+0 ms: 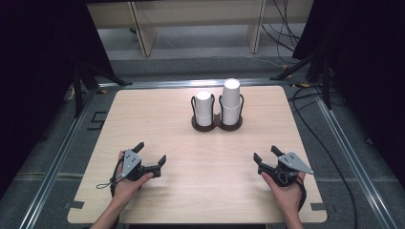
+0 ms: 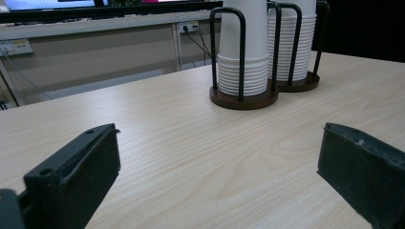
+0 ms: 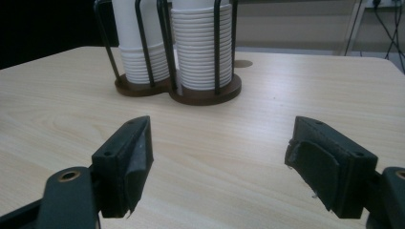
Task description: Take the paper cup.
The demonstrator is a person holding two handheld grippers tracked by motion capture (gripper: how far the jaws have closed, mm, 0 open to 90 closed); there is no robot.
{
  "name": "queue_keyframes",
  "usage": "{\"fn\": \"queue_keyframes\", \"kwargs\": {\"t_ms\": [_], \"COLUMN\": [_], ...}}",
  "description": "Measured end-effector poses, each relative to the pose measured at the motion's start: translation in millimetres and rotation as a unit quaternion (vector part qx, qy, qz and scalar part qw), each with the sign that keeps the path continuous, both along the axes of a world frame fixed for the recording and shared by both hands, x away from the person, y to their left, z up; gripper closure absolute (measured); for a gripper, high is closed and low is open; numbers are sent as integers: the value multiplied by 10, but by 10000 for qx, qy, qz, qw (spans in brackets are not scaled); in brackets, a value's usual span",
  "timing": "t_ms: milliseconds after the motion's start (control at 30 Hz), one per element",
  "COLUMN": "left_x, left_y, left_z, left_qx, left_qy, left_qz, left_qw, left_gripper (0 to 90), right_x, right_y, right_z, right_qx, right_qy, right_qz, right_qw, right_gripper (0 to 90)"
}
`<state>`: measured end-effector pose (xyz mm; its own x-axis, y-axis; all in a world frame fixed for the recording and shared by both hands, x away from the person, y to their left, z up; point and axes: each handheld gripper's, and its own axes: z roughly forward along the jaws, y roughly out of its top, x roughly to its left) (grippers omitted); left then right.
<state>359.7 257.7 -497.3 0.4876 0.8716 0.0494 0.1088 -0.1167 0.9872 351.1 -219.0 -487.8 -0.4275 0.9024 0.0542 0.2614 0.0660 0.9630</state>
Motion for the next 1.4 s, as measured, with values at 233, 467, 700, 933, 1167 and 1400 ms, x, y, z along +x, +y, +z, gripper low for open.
{"fn": "queue_keyframes", "kwargs": {"t_ms": [233,467,700,933,1167,1400], "left_x": [19,63,145,327,531,781], "left_y": [-5,-1,-43,-161,-371,-555], "left_z": [0,1,32,70,99,183], "left_qx": [-85,-136,-93,-3,180,257], "left_qy": [74,112,149,124,96,91], "left_qz": [74,8,-180,-340,-607,-743], "left_qw": [9999,9998,9997,9993,9979,9969], "left_gripper": [14,19,34,56,88,106], "right_x": [20,18,42,179,334,532], "right_y": [28,93,267,367,549,751], "right_z": [-5,28,178,266,400,583], "right_qx": [23,13,210,154,292,130], "right_qy": [-4,-32,-216,-232,-269,-354], "right_qz": [110,180,419,466,690,858], "right_qw": [9999,9998,9987,9985,9968,9956], "right_gripper": [256,273,278,291,298,304]}}
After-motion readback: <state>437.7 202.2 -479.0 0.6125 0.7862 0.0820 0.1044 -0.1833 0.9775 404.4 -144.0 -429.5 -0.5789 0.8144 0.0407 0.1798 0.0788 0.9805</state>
